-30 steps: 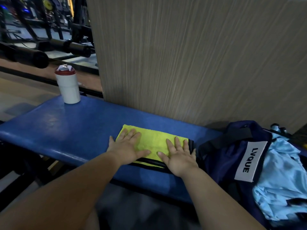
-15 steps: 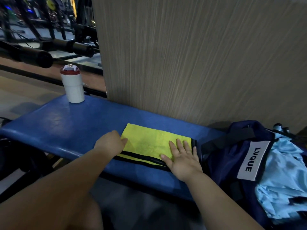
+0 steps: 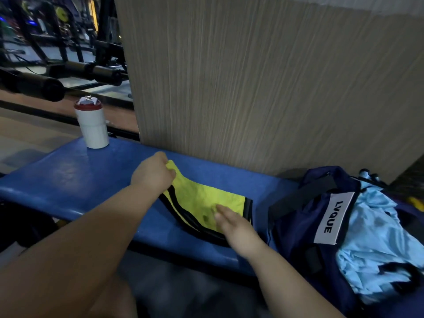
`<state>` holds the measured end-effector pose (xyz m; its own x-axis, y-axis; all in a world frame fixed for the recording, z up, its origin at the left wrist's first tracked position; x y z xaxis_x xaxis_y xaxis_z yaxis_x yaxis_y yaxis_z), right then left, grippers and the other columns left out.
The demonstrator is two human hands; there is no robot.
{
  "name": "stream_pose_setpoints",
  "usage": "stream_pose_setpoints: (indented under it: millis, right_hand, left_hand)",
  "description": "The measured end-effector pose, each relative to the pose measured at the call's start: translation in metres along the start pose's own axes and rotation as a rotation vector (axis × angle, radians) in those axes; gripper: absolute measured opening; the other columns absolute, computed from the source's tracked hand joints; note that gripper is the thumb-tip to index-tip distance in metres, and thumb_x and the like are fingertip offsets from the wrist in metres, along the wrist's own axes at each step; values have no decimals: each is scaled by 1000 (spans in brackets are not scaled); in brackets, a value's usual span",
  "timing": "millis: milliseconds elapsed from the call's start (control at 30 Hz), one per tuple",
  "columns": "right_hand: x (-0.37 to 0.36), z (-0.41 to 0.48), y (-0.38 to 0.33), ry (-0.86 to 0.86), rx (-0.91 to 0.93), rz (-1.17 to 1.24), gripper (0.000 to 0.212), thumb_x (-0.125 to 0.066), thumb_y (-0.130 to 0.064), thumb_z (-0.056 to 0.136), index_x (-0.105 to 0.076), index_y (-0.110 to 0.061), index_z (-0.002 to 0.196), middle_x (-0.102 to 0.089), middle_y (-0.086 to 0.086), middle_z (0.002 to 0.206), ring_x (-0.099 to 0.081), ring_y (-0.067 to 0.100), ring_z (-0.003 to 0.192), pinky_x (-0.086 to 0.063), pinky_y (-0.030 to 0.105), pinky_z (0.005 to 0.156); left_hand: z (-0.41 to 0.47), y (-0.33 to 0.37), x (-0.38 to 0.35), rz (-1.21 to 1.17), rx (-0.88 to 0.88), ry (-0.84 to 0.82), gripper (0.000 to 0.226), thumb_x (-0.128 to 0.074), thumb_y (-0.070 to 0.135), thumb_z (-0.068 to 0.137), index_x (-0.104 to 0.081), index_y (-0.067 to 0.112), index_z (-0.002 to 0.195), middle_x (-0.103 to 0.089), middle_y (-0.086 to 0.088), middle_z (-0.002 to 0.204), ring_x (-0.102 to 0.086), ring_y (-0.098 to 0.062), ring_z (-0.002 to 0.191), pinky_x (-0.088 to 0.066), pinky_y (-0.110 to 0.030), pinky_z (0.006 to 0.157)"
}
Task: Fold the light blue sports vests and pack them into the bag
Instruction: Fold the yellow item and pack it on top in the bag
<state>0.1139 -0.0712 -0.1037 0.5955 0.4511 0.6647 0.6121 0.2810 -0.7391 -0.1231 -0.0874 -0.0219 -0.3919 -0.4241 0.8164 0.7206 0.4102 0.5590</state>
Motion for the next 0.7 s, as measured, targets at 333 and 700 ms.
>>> stream_pose_setpoints:
  millis: [333, 700]
  right_hand:
    - [47, -10, 37, 591, -206, 701, 12, -47, -36, 102, -58, -34, 104, -63, -1, 120, -57, 16, 116, -40, 36, 108]
    - [45, -5, 30, 484, -333, 401, 47, -52, -33, 100, -49, -7, 138, -58, 11, 133, -54, 26, 123, -40, 31, 99]
  left_hand:
    - [-88, 81, -100, -78, -493, -325, 43, -61, 25, 89, -44, 28, 129, -66, 7, 119, -60, -18, 111, -48, -30, 88]
    - [-101, 75, -94, -426, -486, -326, 28, -57, 26, 95, -54, 27, 124, -71, 4, 107, -64, -14, 99, -49, -27, 84]
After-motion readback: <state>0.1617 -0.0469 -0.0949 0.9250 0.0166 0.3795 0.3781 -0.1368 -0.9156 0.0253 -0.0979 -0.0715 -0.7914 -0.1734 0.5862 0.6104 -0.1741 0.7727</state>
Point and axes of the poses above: each hand's wrist, its own z-axis towards the middle knuckle, its own x-axis out of the back of the hand, y = z × x, the point moved 5 cm from there along z, towards the middle knuckle
